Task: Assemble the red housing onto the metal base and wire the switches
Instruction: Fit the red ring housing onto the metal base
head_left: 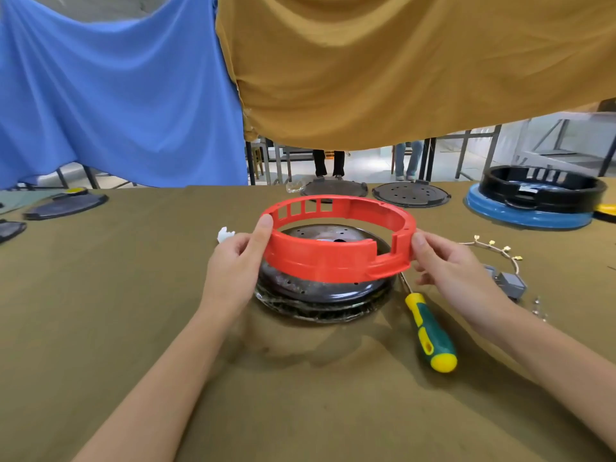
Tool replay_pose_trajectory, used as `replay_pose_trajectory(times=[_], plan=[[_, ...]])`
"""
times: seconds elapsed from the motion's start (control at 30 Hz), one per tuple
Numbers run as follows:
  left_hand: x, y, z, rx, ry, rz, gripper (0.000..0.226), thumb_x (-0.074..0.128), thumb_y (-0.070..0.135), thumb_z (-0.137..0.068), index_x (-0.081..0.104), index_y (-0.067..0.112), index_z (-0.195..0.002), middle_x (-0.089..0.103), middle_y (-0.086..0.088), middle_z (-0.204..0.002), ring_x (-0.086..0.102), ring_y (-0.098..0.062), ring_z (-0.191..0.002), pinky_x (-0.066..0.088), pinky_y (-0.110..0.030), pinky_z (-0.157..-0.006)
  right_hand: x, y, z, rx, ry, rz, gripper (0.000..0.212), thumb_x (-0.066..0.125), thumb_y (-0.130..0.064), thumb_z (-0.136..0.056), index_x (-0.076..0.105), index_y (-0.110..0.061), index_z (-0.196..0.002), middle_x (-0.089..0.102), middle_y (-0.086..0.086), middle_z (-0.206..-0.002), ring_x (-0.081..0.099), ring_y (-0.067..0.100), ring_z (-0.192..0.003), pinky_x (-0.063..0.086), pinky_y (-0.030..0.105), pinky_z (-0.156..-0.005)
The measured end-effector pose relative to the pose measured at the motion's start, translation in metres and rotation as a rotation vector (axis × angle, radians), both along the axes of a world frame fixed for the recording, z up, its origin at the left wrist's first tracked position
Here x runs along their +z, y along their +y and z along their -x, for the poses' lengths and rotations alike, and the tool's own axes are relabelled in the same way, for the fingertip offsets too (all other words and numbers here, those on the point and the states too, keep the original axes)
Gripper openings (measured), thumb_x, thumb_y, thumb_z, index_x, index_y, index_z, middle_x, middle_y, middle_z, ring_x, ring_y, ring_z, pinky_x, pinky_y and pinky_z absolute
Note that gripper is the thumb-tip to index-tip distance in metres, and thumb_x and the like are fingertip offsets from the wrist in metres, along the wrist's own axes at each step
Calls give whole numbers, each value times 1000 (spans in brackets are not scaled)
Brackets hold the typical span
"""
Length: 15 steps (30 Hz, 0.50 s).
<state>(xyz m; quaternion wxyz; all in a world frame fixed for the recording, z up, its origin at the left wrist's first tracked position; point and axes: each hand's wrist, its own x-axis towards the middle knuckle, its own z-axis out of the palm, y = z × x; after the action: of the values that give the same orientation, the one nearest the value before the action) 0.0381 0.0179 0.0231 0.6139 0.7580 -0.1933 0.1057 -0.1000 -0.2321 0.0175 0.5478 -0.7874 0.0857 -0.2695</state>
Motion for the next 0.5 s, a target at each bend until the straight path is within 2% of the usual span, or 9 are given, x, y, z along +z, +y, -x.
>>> replay_pose_trajectory(times=[0.03, 0.1, 0.17, 0.27, 0.37, 0.43, 0.5], plan=[[0, -1, 0, -6, 5, -9, 65, 48, 80, -80, 39, 24, -46, 33, 17, -49, 31, -5, -50, 29, -25, -59, 0, -1, -1, -2, 2, 27, 27, 44, -47, -98, 64, -44, -115, 68, -20, -85, 57, -4, -73, 51, 17, -63], [-2, -2, -1, -52, 18, 19, 53, 54, 68, -87, 53, 34, -46, 42, 18, -47, 38, 0, -50, 33, -24, -63, -2, -4, -2, -6, 19, 62, 27, 43, -44, -100, 58, -47, -123, 67, -20, -96, 60, -1, -84, 50, 12, -62], [-4, -1, -4, -117, 14, 61, 44, 58, 49, -94, 60, 33, -54, 46, 17, -50, 42, 1, -52, 33, -26, -61, -3, -6, -2, -4, 55, 93, 34, 45, -42, -101, 47, -50, -134, 62, -16, -109, 61, 2, -93, 49, 10, -62], [-6, 0, -7, -163, -20, 87, 32, 57, 38, -92, 64, 18, -69, 48, 14, -57, 44, -1, -57, 37, -16, -58, -6, -7, -3, 16, 79, 109, 42, 47, -41, -100, 40, -49, -141, 61, -16, -118, 61, 3, -103, 51, 18, -76], [-7, 0, -9, -134, -17, 99, 29, 57, 34, -94, 65, 11, -77, 46, 14, -62, 43, 1, -58, 36, -10, -54, -7, -9, -5, 17, 86, 130, 47, 48, -42, -98, 41, -44, -145, 62, -13, -121, 59, 5, -108, 54, 33, -89], [-8, 0, -10, -116, 2, 78, 33, 56, 30, -98, 65, 18, -69, 43, 18, -57, 42, 1, -53, 34, -10, -51, -8, -10, -6, 21, 101, 155, 49, 49, -44, -97, 42, -42, -145, 63, -12, -121, 59, 4, -108, 55, 33, -88], [-9, -1, -10, -95, 37, 37, 46, 55, 33, -99, 58, 29, -53, 38, 18, -52, 37, -1, -48, 31, -16, -51, -9, -10, -7, 18, 106, 171, 46, 50, -42, -97, 45, -40, -143, 64, -10, -117, 60, 1, -100, 54, 23, -81]])
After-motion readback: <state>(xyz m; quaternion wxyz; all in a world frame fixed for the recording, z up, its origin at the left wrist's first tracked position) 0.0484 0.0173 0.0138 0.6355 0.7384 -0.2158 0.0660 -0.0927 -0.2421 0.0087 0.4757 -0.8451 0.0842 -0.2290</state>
